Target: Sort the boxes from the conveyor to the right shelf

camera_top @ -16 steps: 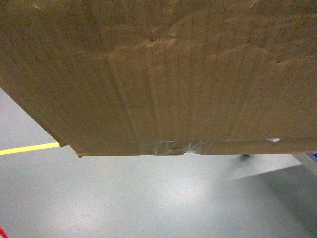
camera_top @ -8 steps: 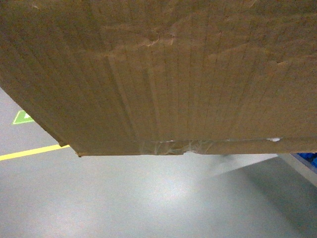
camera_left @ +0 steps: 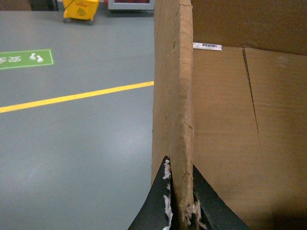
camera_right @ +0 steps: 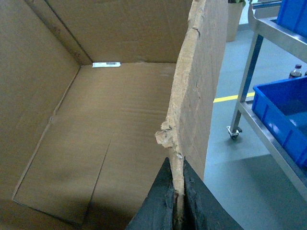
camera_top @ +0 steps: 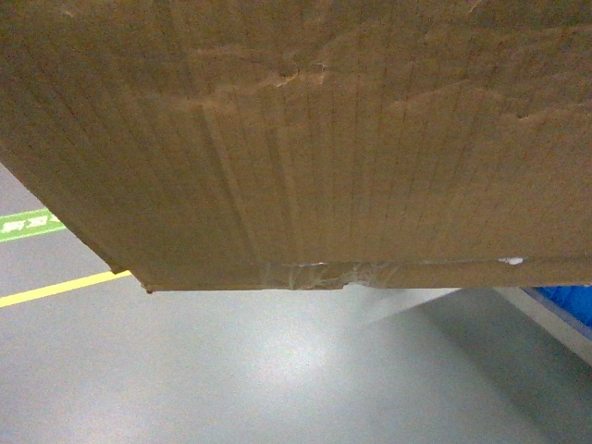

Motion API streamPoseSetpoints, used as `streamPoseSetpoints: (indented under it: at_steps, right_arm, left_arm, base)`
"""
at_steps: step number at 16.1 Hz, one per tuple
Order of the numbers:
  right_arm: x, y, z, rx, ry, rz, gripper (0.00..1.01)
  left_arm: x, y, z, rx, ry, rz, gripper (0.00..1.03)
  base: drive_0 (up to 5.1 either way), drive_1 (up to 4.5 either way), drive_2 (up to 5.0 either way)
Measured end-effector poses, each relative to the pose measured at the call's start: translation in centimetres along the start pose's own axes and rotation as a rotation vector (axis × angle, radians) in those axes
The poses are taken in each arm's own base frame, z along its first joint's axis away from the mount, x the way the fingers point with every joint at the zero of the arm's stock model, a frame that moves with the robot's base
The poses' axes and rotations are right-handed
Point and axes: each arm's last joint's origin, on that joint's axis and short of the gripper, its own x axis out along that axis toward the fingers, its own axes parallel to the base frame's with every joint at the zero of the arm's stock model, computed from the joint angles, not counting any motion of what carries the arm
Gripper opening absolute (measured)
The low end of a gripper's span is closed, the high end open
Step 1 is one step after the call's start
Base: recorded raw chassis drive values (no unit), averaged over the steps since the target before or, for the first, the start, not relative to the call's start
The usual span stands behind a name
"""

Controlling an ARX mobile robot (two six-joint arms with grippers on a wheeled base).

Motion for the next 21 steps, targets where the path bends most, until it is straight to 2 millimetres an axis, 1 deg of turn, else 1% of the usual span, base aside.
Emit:
streamPoseSetpoints:
  at_steps: [21]
  right_arm:
    - [0.00,0.00,0.00,0.000,0.000,0.000,0.02]
  left_arm:
    - [0.00,0.00,0.00,0.002,0.000,0.000,0.02]
  base:
    - [-1.1,-1.11,-1.1]
